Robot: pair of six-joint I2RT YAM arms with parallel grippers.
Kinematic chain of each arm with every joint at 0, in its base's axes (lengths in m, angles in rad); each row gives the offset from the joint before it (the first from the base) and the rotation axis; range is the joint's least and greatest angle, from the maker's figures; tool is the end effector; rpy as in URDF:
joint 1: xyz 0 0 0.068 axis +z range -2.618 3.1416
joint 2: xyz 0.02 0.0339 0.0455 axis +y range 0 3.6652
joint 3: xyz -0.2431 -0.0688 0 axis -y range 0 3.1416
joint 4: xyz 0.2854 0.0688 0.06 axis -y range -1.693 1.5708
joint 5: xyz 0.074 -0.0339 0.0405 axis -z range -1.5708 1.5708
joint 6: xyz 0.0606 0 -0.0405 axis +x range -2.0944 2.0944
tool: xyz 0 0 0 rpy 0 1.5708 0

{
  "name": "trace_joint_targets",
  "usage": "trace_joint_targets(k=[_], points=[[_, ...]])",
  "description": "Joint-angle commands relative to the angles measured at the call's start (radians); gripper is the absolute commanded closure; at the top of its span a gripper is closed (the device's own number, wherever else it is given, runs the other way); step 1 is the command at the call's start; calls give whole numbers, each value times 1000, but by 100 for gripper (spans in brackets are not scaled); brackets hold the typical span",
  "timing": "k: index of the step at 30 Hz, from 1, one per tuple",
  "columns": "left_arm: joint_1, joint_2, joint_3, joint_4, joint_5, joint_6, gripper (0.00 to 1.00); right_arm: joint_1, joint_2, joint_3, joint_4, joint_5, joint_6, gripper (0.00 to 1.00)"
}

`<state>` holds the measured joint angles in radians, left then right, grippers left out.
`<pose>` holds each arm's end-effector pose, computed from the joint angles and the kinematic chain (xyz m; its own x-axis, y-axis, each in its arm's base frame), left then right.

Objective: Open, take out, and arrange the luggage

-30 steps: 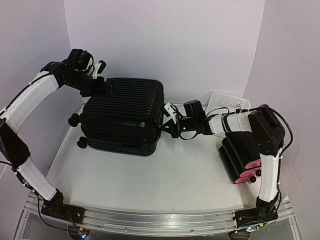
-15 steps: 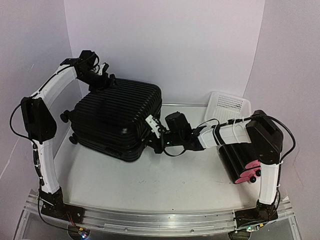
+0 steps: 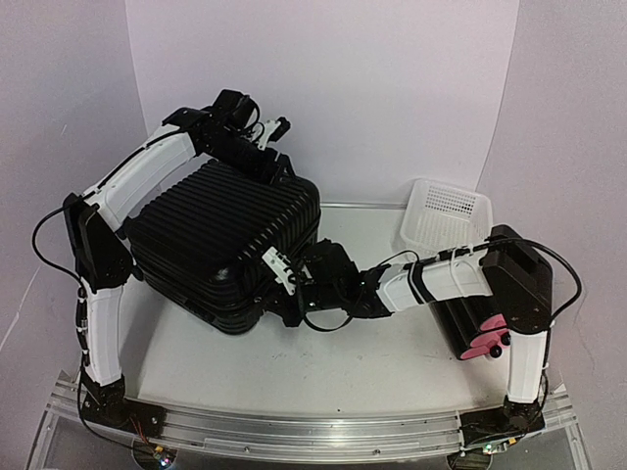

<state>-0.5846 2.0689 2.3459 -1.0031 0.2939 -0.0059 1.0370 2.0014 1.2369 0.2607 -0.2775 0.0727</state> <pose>0.4014 -0.2867 0.3752 -0.5579 0.3624 -0.7466 0.7056 0.6808 -0.1967 0.2324 0.4258 0.1163 -0.3140 -0.3940 -0.8638 -0.9297 0.3122 0.1955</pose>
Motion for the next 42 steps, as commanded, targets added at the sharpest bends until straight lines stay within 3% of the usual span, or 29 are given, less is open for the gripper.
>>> trace_joint_targets(k=[1, 9, 14, 24, 33, 37, 42], points=[[-4, 17, -78, 4, -16, 20, 22, 9, -106, -30, 55, 67, 27, 100], [-4, -149, -439, 113, -48, -30, 25, 5, -122, -83, 42, 270, 17, 100], [-4, -195, -546, 119, -76, -27, 25, -61, -122, -99, 103, 261, -32, 100], [-4, -261, -691, 152, -87, -29, 26, -270, -39, -20, 192, 156, -64, 100], [-4, -274, -733, 157, -73, -26, 27, -495, 137, 216, 196, 19, -91, 100], [-5, -279, -728, 156, -59, -25, 27, -509, 149, 251, 185, -77, -141, 100], [-4, -293, -694, 154, -8, -39, 21, -503, 120, 206, 240, -236, -81, 100]])
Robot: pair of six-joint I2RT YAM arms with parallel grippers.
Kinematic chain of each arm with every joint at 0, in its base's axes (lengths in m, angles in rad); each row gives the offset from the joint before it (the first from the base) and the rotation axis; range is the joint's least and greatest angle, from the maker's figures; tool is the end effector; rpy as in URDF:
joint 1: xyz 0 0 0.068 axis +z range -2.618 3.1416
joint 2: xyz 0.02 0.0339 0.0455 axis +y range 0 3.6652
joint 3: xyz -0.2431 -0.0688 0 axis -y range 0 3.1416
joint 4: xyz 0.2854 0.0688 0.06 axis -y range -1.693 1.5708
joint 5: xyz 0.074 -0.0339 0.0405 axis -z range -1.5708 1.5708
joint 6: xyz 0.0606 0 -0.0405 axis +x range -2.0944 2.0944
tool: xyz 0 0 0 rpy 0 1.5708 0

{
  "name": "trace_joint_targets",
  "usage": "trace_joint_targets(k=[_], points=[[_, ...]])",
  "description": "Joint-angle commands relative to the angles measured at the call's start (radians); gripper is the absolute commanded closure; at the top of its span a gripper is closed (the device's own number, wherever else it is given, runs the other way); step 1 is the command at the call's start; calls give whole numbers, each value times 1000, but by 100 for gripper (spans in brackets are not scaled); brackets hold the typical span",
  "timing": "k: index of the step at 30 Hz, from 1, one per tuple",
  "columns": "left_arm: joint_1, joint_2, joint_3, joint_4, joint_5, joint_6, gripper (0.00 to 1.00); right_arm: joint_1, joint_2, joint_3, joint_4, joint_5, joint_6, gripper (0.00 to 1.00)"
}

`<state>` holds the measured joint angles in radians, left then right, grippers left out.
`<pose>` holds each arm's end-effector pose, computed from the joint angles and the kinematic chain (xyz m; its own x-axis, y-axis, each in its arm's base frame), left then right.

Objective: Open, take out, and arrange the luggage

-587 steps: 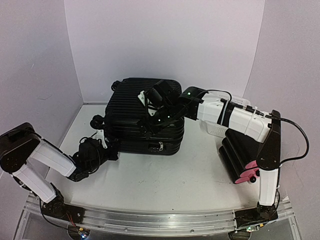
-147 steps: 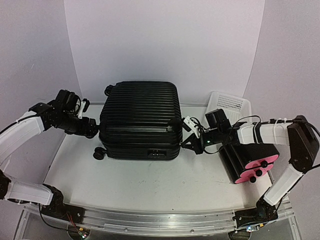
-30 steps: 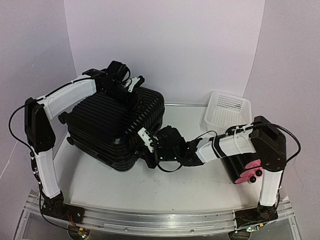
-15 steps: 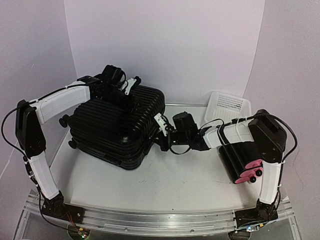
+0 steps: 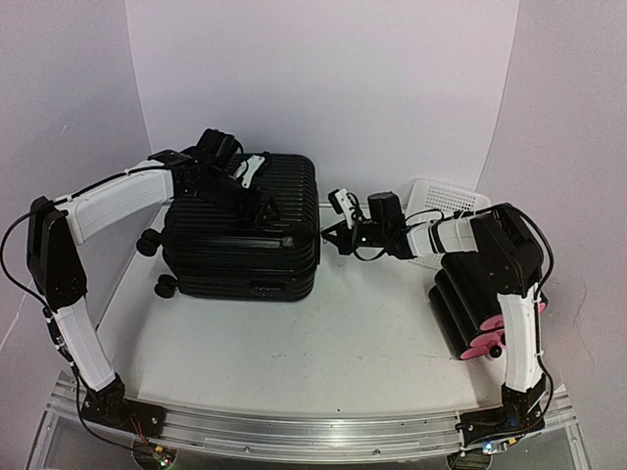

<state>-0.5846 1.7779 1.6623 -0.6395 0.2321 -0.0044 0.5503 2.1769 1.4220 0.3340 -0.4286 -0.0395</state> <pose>0.3736 -0.2640 0.2869 -0.5745 0.3751 -0.7275 0.6742 0.7208 -0.1609 0.4346 0.2962 0.1087 -0.3164 -0.2363 -0.9187 -0.8121 0.5680 0.1336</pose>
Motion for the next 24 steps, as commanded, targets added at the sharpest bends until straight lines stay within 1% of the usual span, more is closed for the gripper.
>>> trace_joint_targets(k=[1, 2, 5, 11, 14, 18, 21, 24], points=[[-4, -11, -2, -211, 64, -44, 19, -9, -68, -4, 194, -100, 32, 100], [-4, -23, 10, -214, 74, -50, 17, 1, -84, -25, 212, -108, 58, 100], [-4, -56, 59, -230, 91, -66, 10, 50, -144, -92, 219, -111, 53, 100], [-4, -49, 207, -262, 66, -100, 7, 188, -256, -237, 235, -58, 48, 100], [-4, -11, 272, -272, 43, -107, 7, 277, -288, -279, 240, -5, 53, 100], [-21, 54, 372, -276, 26, -109, 10, 389, -300, -305, 257, 50, 89, 100], [-59, 115, 451, -279, -30, -65, 11, 472, -282, -308, 288, 90, 120, 100], [-83, 168, 490, -278, -72, -10, 12, 505, -265, -310, 326, 135, 161, 100]])
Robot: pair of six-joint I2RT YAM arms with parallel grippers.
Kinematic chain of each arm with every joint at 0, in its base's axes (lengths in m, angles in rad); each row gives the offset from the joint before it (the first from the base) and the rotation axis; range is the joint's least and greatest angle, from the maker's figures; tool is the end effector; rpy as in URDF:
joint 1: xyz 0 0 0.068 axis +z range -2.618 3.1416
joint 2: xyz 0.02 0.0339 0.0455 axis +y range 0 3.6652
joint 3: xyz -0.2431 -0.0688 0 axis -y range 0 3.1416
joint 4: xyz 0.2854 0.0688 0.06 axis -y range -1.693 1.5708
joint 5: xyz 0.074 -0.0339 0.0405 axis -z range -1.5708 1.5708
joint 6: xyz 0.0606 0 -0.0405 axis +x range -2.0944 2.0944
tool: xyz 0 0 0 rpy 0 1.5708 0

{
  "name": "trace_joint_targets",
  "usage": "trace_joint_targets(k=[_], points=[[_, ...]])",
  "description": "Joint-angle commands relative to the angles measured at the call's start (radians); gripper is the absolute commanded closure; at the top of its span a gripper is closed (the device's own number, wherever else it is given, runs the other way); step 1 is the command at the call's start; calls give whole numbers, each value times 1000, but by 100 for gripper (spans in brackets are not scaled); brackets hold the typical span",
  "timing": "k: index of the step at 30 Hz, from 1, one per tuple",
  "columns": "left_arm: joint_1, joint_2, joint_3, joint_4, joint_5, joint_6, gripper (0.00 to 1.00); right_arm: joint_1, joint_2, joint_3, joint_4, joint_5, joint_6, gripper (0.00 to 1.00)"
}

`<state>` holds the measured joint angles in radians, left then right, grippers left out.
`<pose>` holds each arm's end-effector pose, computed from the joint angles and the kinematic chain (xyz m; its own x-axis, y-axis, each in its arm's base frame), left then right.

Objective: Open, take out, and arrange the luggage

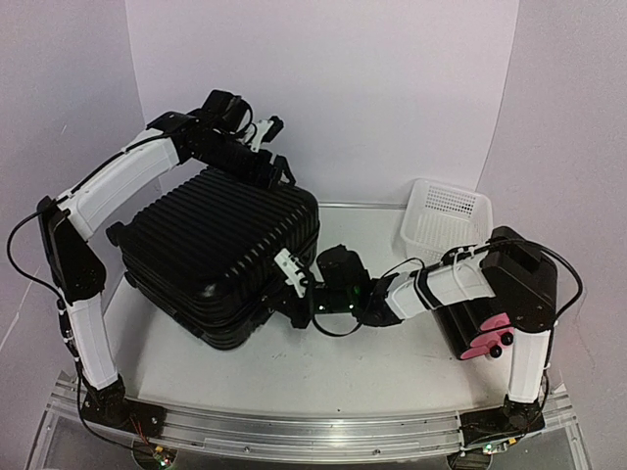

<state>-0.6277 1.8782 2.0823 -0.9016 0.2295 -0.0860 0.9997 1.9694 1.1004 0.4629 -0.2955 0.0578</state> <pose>0.3665 -0.2830 0.3764 -0.5792 0.3169 -0.7511 0.6657 0.7156 -0.2114 0.2369 0.4013 0.1062 -0.2680 -0.3149 -0.9105 -0.9355 0.3108 0.1679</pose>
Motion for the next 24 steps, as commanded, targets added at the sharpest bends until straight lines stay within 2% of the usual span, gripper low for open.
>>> trace_joint_targets(k=[1, 5, 7, 14, 18, 24], points=[[-41, 80, 75, -15, -90, 83, 12, 56, -50, 10, 207, 16, 86, 100], [-46, 154, 163, -18, -193, 219, 10, 57, -26, 4, 221, 27, 119, 100], [-46, 194, 224, -15, -192, 254, 9, 56, -25, 3, 221, 26, 126, 100], [-50, 393, 449, -10, 7, 272, 7, 77, -27, -11, 195, 73, 106, 100], [-49, 446, 448, -1, 36, 271, 4, 82, -40, -36, 172, 118, 96, 100], [-50, 446, 359, -4, 21, 335, 5, 80, -77, -87, 148, 234, 44, 100]])
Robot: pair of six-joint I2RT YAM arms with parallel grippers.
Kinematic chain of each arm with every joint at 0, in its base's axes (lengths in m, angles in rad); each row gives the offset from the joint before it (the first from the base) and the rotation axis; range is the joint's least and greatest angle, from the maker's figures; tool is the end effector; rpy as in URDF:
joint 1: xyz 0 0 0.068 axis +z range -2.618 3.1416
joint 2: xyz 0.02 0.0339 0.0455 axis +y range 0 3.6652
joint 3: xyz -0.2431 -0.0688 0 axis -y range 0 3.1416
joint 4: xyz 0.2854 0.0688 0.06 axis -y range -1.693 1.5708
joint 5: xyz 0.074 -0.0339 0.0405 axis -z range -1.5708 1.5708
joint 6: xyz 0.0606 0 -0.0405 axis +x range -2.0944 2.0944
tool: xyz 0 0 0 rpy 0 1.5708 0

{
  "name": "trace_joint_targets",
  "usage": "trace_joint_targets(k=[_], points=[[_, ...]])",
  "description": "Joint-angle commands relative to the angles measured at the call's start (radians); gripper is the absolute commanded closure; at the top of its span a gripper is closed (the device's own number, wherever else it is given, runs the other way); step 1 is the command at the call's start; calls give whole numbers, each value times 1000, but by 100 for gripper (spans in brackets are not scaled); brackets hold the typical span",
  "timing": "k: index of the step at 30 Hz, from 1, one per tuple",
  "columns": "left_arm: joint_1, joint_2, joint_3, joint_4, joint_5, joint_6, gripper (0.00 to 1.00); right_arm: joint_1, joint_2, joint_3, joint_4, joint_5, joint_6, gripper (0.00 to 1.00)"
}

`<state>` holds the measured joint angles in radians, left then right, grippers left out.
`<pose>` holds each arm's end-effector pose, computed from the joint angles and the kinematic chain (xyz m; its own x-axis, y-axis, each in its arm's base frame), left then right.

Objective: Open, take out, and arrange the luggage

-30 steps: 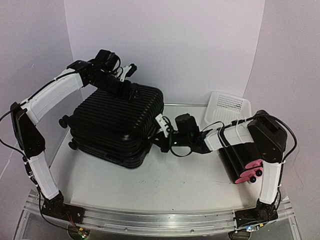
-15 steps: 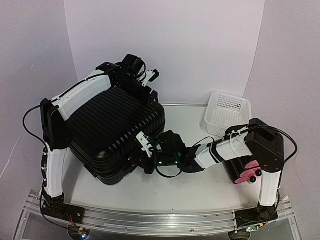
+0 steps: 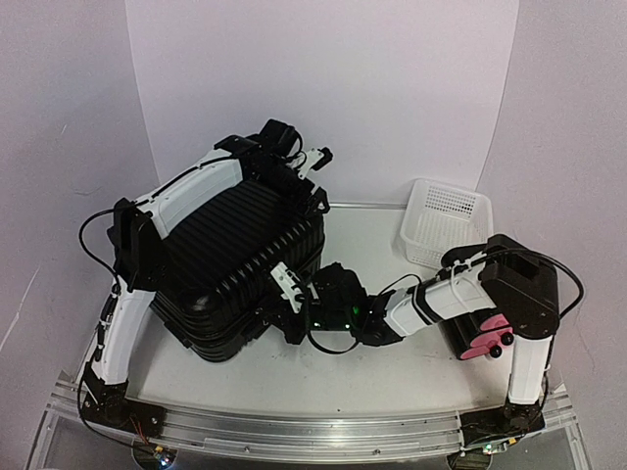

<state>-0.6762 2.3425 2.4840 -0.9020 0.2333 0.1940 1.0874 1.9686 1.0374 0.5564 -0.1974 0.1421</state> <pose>0.4280 -0.3614 0.2957 -0.3850 0.5494 -0.7416 0.8293 0.5586 -0.0167 0.2018 0.4100 0.0956 -0.3034 -0.2792 -0.9110 -0.9193 0.3371 0.2029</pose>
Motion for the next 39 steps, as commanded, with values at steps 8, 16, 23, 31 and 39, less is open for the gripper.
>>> trace_joint_targets(k=[8, 16, 23, 31, 39], points=[[1, -89, -250, -17, 38, 118, 14, -51, -125, -62, 22, 245, -91, 100], [12, -124, -330, -16, 62, 122, 16, -160, -134, -62, 22, 229, -104, 100], [12, -136, -350, -17, 71, 118, 17, -323, -111, -13, 23, 134, -175, 100], [12, -150, -367, -17, 98, 110, 17, -549, 60, 168, 32, -90, -188, 100], [20, -216, -348, -43, 111, 63, 11, -587, 122, 283, -24, -255, -265, 100]])
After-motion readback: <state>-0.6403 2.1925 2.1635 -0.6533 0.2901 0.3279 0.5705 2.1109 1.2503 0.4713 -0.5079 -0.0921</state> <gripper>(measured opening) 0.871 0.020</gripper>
